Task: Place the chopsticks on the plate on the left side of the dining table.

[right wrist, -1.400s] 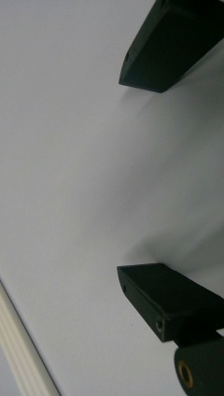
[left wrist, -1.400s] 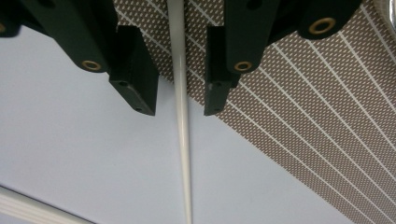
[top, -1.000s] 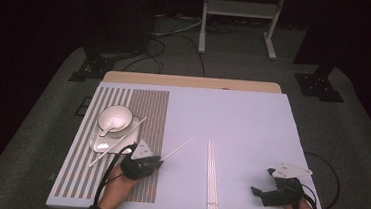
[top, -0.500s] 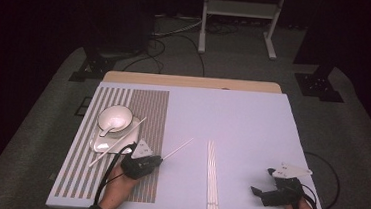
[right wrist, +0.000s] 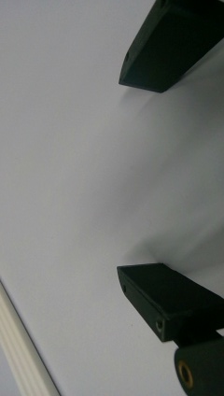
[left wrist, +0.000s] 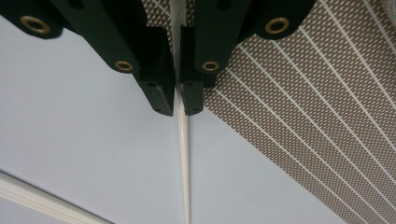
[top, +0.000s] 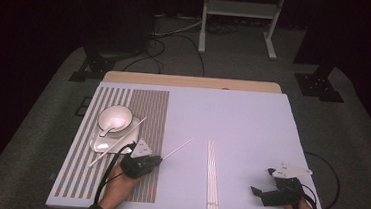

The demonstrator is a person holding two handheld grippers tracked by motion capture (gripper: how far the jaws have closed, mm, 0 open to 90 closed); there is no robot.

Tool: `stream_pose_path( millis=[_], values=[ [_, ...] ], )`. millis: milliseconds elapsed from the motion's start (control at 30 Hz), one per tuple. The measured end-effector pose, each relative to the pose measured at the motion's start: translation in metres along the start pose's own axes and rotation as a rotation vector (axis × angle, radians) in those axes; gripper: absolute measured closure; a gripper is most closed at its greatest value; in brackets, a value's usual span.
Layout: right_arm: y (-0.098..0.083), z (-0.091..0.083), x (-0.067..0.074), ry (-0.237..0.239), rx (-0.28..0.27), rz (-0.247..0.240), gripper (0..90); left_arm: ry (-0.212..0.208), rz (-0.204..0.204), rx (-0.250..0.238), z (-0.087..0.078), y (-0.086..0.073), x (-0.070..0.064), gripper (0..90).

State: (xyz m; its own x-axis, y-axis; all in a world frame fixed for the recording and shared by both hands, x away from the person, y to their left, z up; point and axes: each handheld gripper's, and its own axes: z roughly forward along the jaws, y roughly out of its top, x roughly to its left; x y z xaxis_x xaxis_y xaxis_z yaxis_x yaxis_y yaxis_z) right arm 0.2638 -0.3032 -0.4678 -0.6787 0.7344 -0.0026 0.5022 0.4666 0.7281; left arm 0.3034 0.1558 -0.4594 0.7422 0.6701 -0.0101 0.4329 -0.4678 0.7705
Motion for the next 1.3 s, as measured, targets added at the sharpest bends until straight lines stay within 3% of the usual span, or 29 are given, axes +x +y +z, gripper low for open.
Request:
stream_pose_path(
  millis=[267,900,1300],
  values=[
    [0.000,0.000,0.000,0.000,0.000,0.000,6.7,-0.006,-0.011,-0.018,-0.005,0.002,0.000,84.7],
    [0.000,0.000,0.000,0.000,0.000,0.000,6.7,-0.011,-0.055,-0.006,-0.021,0.003,0.008,84.6],
    [0.000,0.000,0.000,0.000,-0.001,-0.001,6.7,-0.007,-0.051,0.007,-0.030,0.004,0.007,84.6]
  ],
)
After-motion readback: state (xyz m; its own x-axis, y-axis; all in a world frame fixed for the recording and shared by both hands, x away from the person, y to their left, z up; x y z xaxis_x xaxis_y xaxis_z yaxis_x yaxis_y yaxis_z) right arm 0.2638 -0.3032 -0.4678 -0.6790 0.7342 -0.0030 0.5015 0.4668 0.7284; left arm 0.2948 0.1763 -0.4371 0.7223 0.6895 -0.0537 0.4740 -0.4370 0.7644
